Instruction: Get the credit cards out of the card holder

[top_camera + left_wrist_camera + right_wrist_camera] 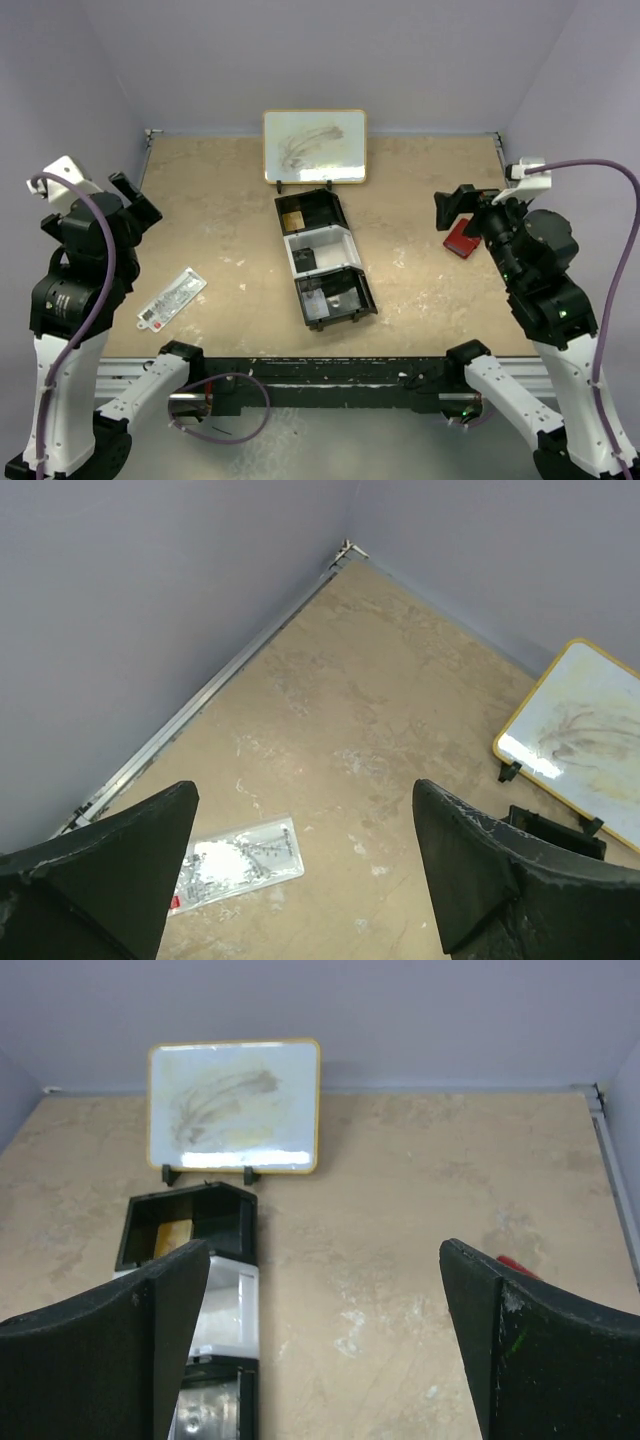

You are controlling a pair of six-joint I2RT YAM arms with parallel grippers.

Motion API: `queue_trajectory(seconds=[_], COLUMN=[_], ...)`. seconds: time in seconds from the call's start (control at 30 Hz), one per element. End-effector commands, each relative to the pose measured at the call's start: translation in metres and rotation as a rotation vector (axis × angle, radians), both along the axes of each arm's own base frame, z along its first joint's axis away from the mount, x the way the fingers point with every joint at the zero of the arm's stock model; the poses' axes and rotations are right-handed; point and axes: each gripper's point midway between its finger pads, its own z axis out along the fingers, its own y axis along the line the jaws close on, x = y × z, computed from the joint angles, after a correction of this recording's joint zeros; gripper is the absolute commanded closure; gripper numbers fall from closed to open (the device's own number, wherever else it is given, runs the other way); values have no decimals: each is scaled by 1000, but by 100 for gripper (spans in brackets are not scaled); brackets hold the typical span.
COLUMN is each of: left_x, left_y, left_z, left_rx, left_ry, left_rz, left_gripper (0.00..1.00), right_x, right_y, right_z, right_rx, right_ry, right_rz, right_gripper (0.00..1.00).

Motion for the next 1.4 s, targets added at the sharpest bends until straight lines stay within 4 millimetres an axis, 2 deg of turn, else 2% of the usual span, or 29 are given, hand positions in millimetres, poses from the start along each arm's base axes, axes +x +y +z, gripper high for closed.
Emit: queue_trajectory(seconds=[0.0, 0.1, 0.27, 0.37, 0.47, 0.53, 0.67, 0.83, 1.1, 1.27, 1.37], left_x=[17, 25, 39, 50, 62, 67, 71, 77, 90, 109, 125], left_y=[1, -4, -25, -54, -92, -116, -151, -196, -259, -281, -284], left_z=[-9, -30, -74, -107, -143, -165, -192, -212, -224, -226, -227], left_rx=[10, -3, -61, -148, -291, -375, -477, -544, -587, -599, -565], left_ry=[-14, 11, 52, 78, 90, 109, 158, 248, 286, 282, 278], left_rz=[33, 22, -70, -196, -334, -413, -537, -670, -789, -821, -799], left_gripper=[13, 10, 6, 4, 3, 2, 1, 2, 4, 5, 6], right_x=[14, 26, 46, 54, 57, 56, 43, 17, -26, -48, -58], right_y=[5, 12, 26, 37, 48, 53, 62, 76, 97, 110, 116], right_z=[-19, -47, -101, -136, -172, -200, -250, -293, -320, -324, -323], right_rx=[39, 54, 119, 155, 198, 228, 286, 381, 499, 553, 565], right_ry=[15, 59, 150, 238, 345, 431, 588, 728, 834, 869, 874], right_rz=[8, 44, 113, 174, 235, 261, 310, 381, 515, 634, 686], right_gripper=[0, 0, 0, 0, 0, 0, 0, 0, 0, 0, 0])
